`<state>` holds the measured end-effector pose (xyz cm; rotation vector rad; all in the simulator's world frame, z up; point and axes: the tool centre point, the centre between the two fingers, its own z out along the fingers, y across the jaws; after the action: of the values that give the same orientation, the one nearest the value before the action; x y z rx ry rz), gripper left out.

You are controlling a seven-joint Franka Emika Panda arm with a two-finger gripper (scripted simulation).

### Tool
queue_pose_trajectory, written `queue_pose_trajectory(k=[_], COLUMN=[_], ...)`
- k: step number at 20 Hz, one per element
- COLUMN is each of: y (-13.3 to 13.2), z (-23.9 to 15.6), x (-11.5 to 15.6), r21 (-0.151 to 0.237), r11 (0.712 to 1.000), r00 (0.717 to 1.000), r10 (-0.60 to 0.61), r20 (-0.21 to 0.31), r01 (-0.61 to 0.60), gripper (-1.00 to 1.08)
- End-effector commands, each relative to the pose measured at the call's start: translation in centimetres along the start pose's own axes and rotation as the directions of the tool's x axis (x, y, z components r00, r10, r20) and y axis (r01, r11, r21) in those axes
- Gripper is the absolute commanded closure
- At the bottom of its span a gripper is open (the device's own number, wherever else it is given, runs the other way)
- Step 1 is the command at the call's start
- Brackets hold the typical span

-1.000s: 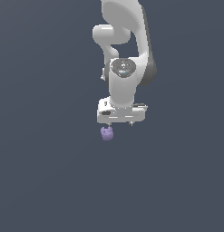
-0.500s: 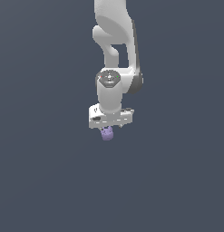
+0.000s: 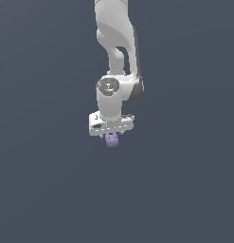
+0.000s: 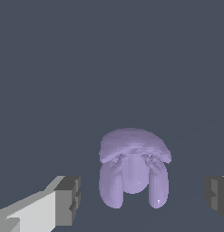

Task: Pick up the object and move it to a goal position.

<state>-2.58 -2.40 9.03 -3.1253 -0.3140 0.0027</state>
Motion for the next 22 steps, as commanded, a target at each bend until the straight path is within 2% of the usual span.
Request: queue_pose_trajectory(k=[1,13,18,19,22], y=[0.0,0.0,0.1,0.1,0.1], z=[0.0,4.4,5.1,5.1,5.1], x=[0.0,-0.1,0.0,0.0,0.0], r21=[0.0,-0.001,-0.001,-0.001,-0.001], r11=[1.0,1.0,1.0,1.0,1.0], r00=[1.0,1.0,1.0,1.0,1.0], r10=[-0.001,-0.004,-0.004,-0.004,-0.004], r20=[-0.001,-0.002,-0.002,-0.002,-0.002], r01=[0.001,0.004,0.004,0.004,0.004], gripper=[-0.92,-0.92,-0.92,1.08,1.08])
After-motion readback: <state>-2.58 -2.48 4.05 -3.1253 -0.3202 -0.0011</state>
